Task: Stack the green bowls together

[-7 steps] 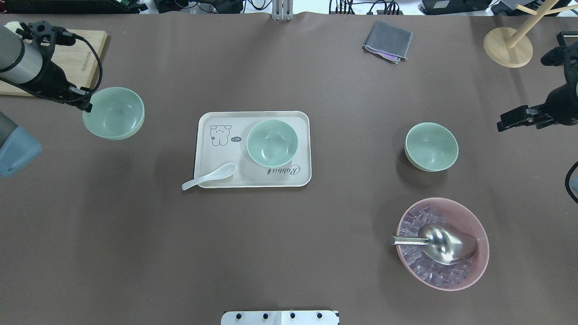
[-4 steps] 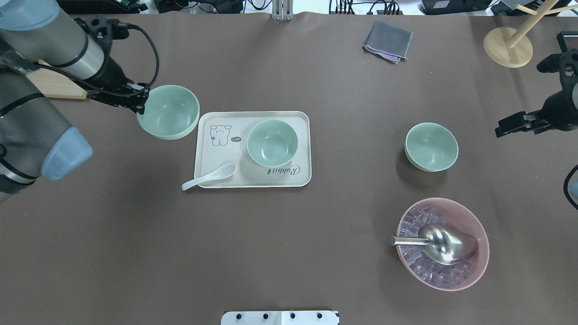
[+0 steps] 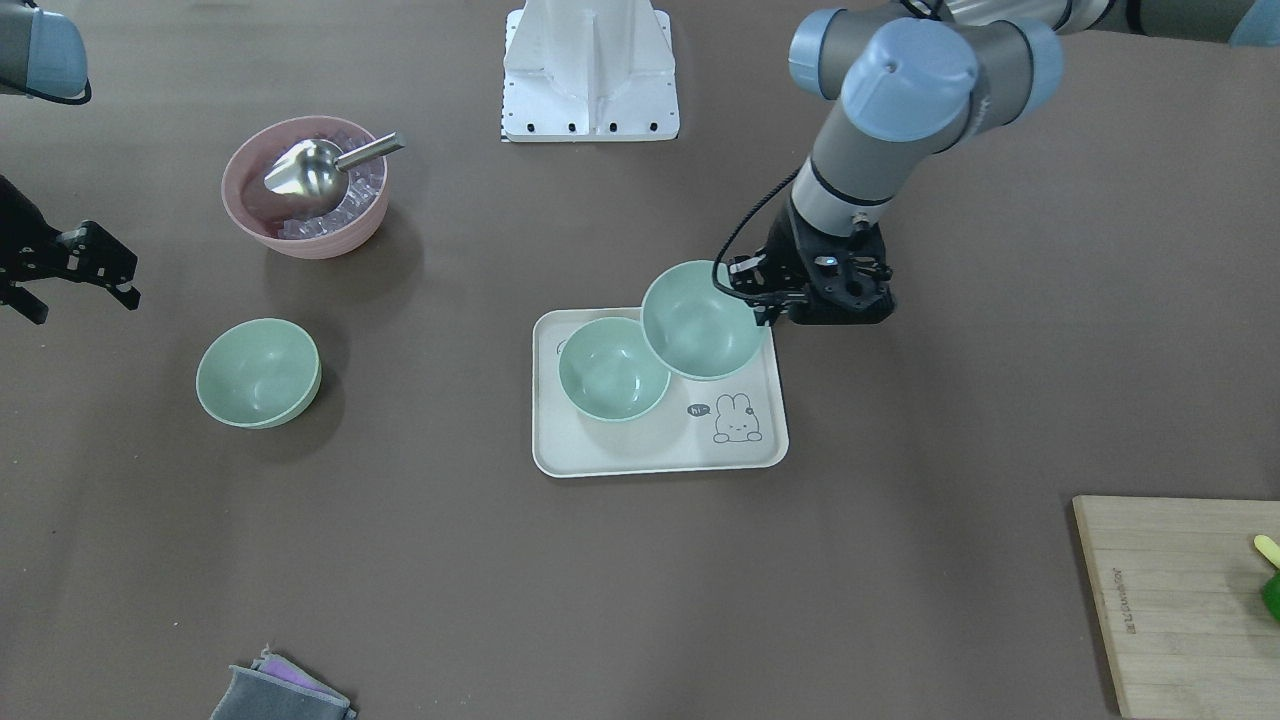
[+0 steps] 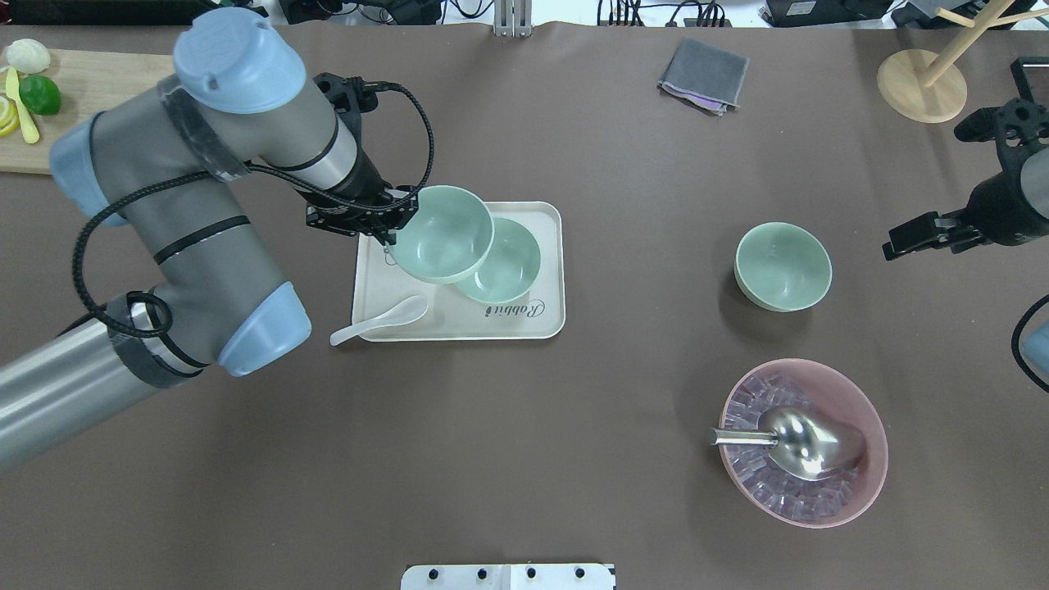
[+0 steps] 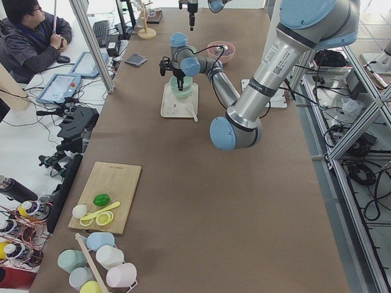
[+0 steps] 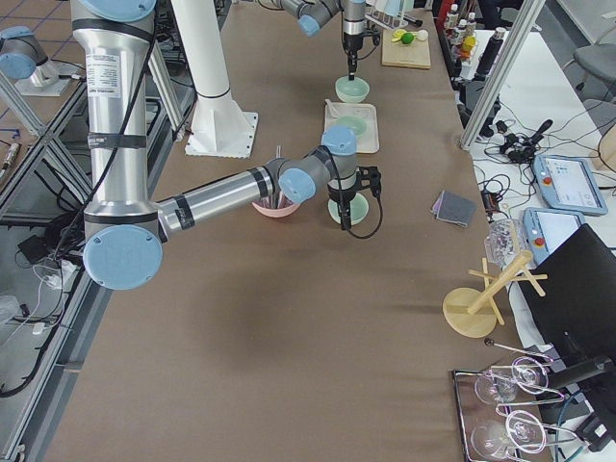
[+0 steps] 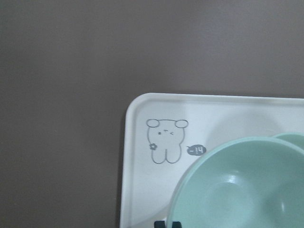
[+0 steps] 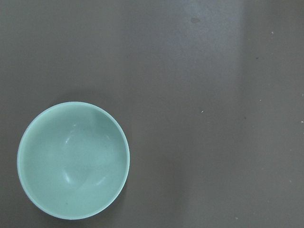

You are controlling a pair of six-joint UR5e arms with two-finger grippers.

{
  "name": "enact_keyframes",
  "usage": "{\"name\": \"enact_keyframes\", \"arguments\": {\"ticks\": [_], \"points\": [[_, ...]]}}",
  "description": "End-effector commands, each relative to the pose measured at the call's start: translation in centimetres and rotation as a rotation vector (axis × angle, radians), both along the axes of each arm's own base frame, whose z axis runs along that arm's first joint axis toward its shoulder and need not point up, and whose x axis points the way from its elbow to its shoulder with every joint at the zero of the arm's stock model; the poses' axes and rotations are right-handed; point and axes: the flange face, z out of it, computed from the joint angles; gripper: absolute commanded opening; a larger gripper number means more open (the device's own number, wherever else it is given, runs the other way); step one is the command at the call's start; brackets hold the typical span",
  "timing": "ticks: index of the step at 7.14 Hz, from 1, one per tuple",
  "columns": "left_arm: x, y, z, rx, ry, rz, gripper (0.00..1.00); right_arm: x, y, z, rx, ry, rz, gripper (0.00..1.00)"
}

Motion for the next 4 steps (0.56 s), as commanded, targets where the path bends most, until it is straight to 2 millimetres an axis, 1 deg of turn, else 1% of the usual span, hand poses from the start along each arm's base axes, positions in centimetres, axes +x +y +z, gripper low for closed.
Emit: {"name": "enact_keyframes", "arguments": {"ticks": [1, 2, 4], "points": [[4.2, 1.1, -2.3, -0.022, -0.006, -0.023, 0.0, -0.2, 0.2, -0.3, -0.004, -0.019, -0.014, 1.0], [4.6, 0.7, -2.4, -0.027, -0.012, -0.03, 0.0, -0.2, 0.2, -0.3, -0.004, -0.021, -0.014, 1.0], [6.1, 0.2, -1.8, -0.036, -0.039, -0.03, 0.0, -0.2, 0.1, -0.2, -0.006, -0.02, -0.014, 1.0]]}}
